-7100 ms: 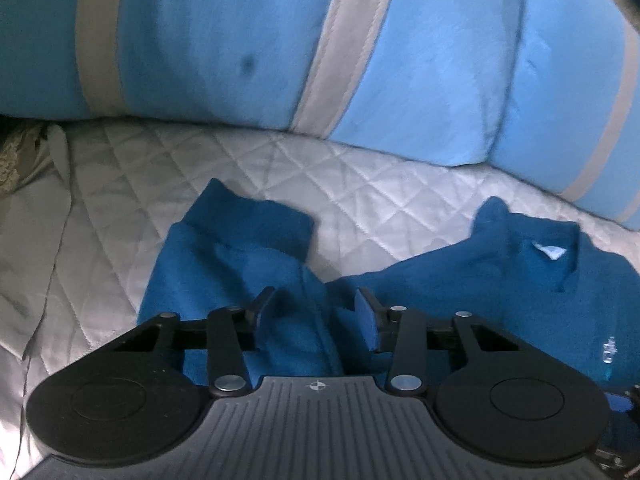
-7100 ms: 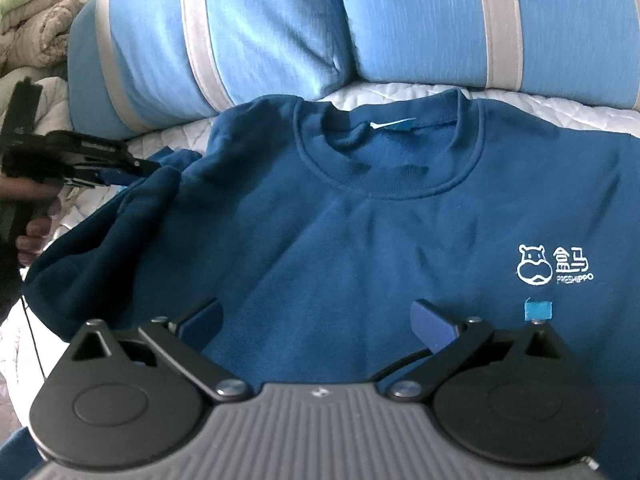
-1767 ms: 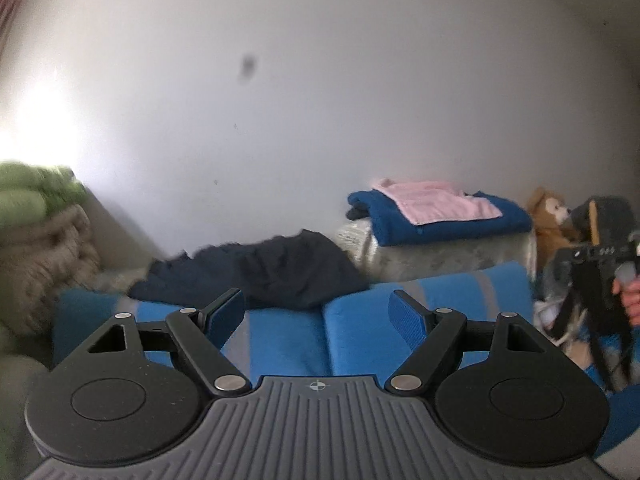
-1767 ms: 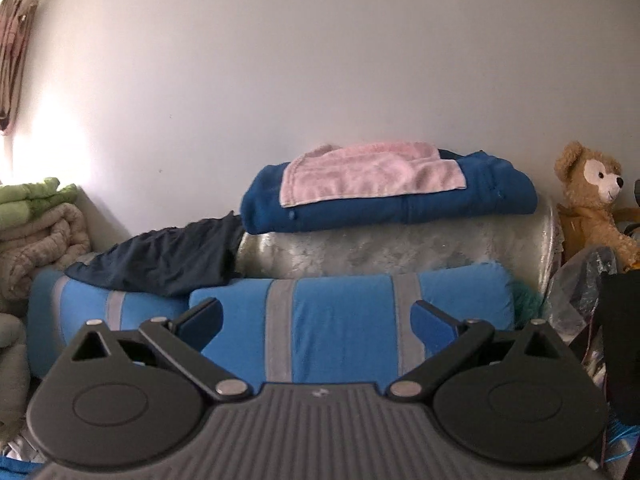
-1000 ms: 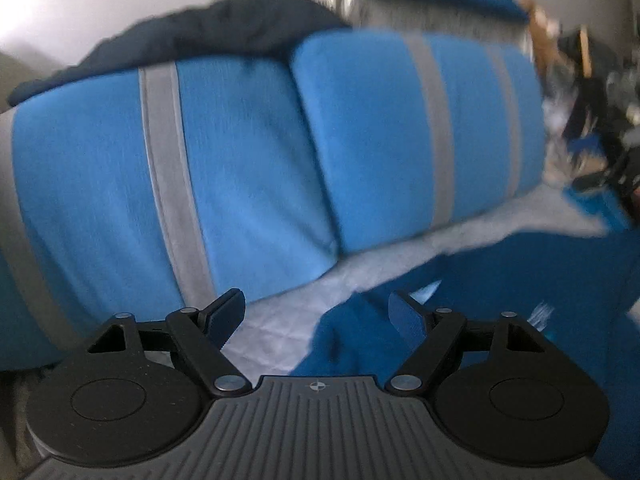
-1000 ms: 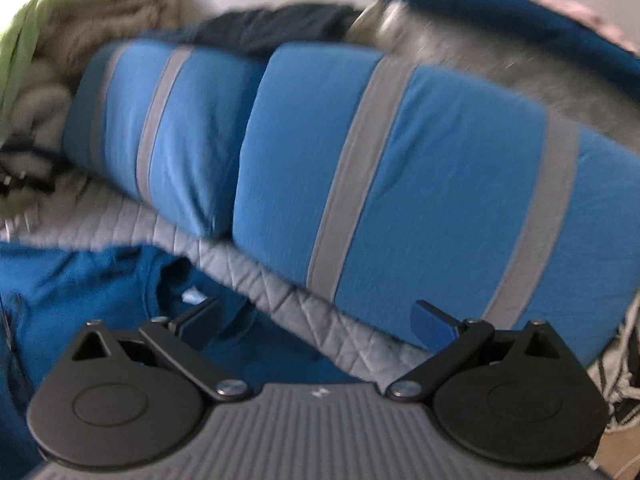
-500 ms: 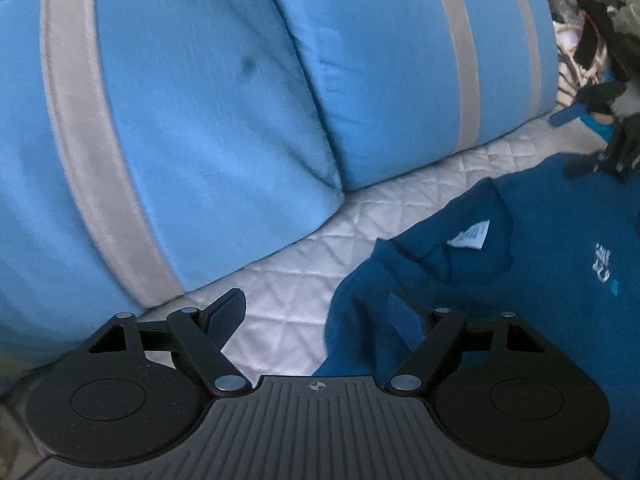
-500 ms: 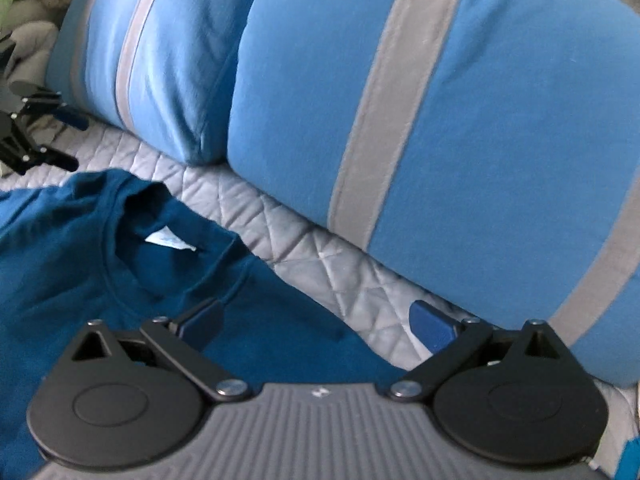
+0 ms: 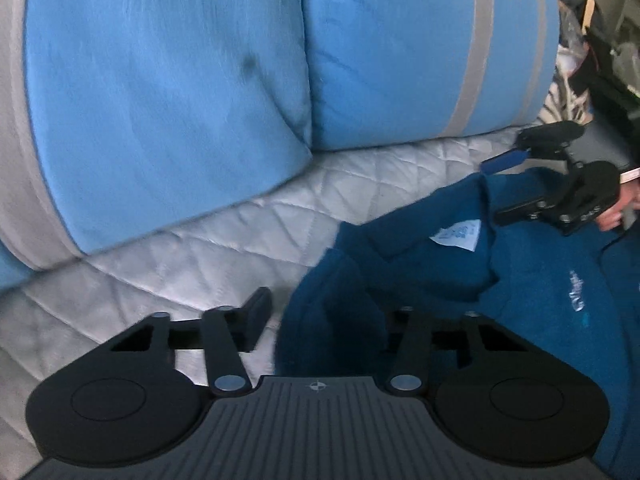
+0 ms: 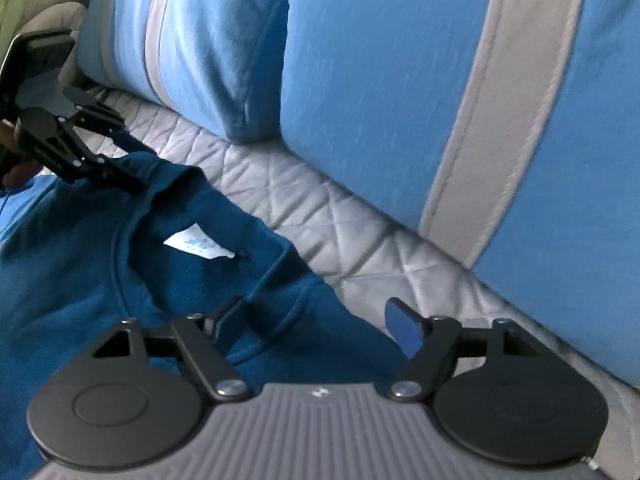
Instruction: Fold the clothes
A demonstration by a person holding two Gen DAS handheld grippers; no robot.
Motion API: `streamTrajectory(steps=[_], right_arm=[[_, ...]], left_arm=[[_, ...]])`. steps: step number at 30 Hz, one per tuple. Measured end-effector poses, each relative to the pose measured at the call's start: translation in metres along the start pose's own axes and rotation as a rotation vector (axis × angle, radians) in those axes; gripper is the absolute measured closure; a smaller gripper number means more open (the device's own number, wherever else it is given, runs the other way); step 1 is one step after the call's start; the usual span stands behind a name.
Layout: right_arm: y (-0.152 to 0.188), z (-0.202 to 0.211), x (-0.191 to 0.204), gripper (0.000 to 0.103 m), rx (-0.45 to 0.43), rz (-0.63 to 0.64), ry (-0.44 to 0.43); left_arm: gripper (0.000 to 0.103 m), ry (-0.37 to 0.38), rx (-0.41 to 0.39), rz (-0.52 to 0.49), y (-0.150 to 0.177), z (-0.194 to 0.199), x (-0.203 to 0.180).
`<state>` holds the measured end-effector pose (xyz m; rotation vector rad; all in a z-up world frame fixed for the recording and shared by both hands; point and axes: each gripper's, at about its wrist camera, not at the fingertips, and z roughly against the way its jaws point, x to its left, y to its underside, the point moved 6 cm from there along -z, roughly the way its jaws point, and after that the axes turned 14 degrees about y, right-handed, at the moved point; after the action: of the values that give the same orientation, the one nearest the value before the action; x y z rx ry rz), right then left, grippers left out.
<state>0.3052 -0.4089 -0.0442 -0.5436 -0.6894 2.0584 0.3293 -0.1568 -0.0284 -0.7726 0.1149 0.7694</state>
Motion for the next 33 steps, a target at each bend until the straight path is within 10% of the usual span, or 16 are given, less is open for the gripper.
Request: streamTrajectory(steps=[4,6,22,25,29,33], right_arm=[[0.000,-0.002,-0.001,0.047,0.013,-0.037,-0.040],[0.001,-0.002,0.000,0.089,0.022,-0.048,-0.056],[-0.021,0.002,-0.001,0.094,-0.103,-0.042,0.180],[-0.021,0.001,-0.002,0.081,-0.101,-0.037,0.206],[-0.021,0.018,-0.002,0.015,-0.165,0.014,0.297],[-0.021,0.040,-0.013,0.007,-0.185,0.018,0.301]], left_arm=[[0.092,0.015,-0.020,0.001,0.005,0.001,-0.005],[0.094,-0.047,-0.031,-0.034,0.005,0.002,-0.008],[0.093,-0.377,-0.072,-0.187,-0.025,0.008,-0.013],[0.080,-0.377,-0.043,-0.156,-0.026,0.003,-0.012],[0.045,-0.348,-0.109,-0.120,-0.027,0.027,-0.013],[0.030,-0.271,-0.234,-0.004,-0.024,0.076,0.003]])
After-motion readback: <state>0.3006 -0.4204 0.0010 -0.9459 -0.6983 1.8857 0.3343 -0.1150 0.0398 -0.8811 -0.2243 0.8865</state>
